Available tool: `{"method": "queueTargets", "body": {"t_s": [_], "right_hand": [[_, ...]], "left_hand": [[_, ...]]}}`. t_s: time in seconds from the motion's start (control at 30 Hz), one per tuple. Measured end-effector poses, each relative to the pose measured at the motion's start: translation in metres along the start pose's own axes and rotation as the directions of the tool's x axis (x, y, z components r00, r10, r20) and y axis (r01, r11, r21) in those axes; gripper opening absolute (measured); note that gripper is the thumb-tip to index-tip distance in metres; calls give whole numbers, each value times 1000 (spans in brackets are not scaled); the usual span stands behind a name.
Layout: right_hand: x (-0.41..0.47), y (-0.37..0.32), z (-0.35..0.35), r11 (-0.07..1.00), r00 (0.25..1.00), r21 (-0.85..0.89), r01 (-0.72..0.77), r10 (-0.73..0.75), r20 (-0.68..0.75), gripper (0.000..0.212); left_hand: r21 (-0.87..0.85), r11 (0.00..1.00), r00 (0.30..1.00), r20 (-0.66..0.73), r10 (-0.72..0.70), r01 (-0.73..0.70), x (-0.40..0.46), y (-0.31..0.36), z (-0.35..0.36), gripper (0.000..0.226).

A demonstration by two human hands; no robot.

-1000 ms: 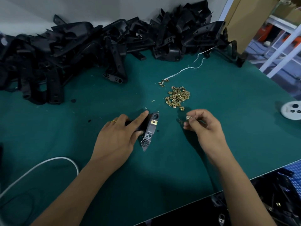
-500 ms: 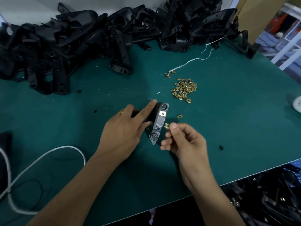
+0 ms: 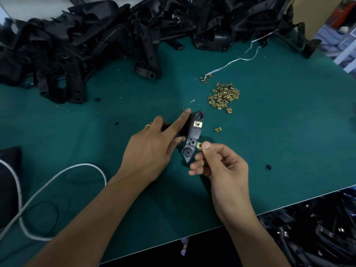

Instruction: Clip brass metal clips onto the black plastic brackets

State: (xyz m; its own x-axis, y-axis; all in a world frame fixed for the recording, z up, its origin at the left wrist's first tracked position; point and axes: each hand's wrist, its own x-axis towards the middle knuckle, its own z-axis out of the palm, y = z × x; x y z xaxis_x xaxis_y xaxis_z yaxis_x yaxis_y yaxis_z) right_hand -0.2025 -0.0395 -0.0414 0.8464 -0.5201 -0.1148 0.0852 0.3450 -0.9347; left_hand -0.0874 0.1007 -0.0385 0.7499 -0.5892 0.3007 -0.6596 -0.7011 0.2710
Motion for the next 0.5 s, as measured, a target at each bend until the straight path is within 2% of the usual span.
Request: {"method": "queueTargets", "body": {"t_s": [0.27,0.4,0.5], "right_hand": [[-1,4,5,997,997,-70,39,-44,-61,22],[-3,9,13,978,995,-199,69,-81,-52,20],[-1,5,13,979,999,-199,48,-52,-15,19]], "left_hand": [[88,995,998,-32,55,-52,-1,0,5,54],[114,992,997,-48,66,-60,-2,0,6,56],[102,994,998,-43,44,-40,-4,1,-1,56]]}}
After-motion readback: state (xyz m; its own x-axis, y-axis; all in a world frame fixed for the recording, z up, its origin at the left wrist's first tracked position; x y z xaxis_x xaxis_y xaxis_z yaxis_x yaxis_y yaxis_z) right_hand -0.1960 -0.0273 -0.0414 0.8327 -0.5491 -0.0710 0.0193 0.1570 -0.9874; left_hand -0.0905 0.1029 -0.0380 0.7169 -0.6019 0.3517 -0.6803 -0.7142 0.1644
